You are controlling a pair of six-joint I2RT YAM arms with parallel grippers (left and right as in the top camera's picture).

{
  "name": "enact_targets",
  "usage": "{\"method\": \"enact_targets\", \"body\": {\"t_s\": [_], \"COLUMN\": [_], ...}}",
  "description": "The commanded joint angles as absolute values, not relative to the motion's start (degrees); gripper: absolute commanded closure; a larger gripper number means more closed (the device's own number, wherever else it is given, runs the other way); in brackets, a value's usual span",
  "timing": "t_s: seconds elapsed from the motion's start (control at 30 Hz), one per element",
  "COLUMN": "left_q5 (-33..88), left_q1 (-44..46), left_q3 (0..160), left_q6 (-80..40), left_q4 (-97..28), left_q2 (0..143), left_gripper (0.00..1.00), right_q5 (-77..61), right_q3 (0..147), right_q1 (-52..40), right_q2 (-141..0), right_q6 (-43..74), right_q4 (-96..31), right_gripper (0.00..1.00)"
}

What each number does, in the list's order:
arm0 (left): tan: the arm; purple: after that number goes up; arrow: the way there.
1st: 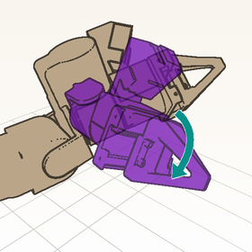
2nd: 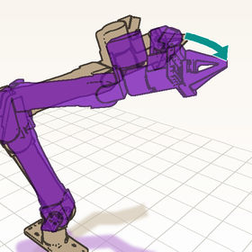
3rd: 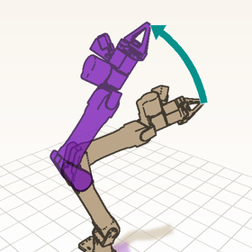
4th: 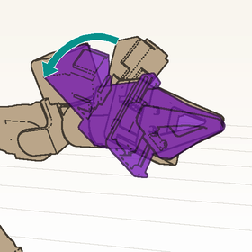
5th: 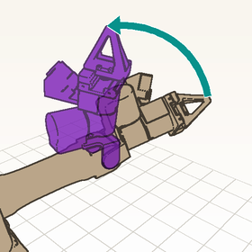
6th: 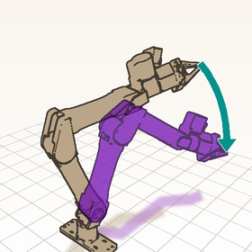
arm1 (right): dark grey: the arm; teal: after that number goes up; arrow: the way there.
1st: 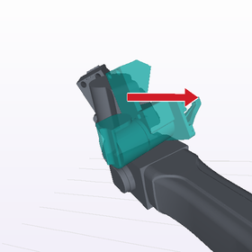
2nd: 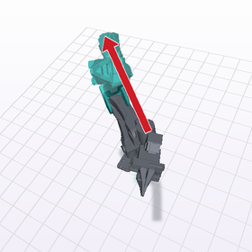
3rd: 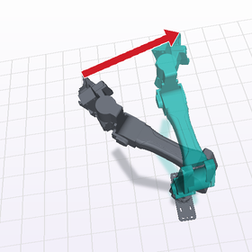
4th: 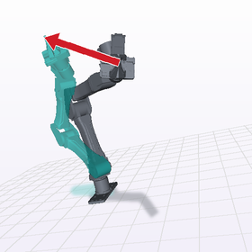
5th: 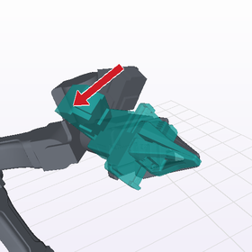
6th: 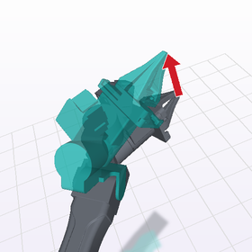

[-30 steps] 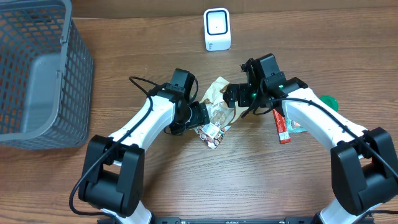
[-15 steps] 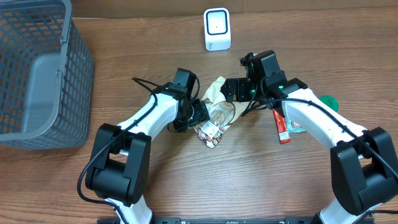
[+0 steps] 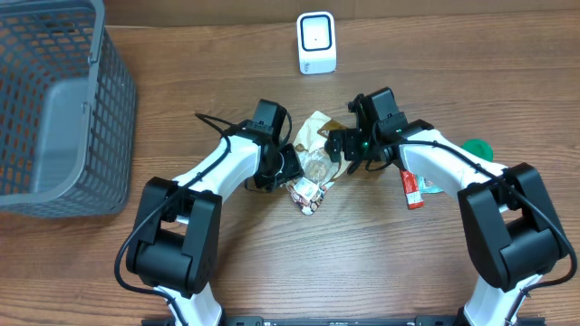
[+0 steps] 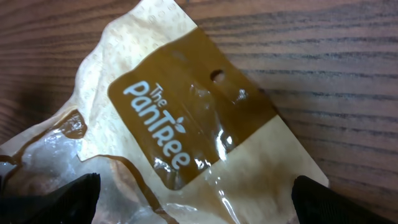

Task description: Scan the item barcode

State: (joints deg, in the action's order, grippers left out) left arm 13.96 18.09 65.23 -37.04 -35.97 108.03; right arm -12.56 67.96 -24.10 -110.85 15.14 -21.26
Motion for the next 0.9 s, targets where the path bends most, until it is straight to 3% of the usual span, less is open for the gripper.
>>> {"method": "enact_targets", "body": {"t_s": [0.0,0.13,0.63,0.87], "left_q5": [18.2,24.1,48.6,50.3], "left_q1": [15.9,12.5,2.9,2.6], "left_q3": [64.7,64.8,66.6,68.0], "left_q6": [-31.1,-28.5,-13.4,-11.7], "left_q4": [-36.4,-36.4,-35.9,-37.3], "left_q2": [110.1,110.1,110.1,109.9], "left_gripper": [0.67,0.77,0.81,0.84], "right_q5": [-12.1,-16.9,-43.9,-55.6], "right_q3": [67.9,67.9,67.9,67.9], "right_q1": [-24.2,-22.9,-10.5,-7.1], "right_q2": [-110.5,-110.5,-110.5,-110.5], "right_q6": [14.7,14.7,14.7,14.7], "right_q4": [-21.3,-22.4,-22.8,-22.8], "right_gripper": [0.00,0.00,0.00,0.00]}}
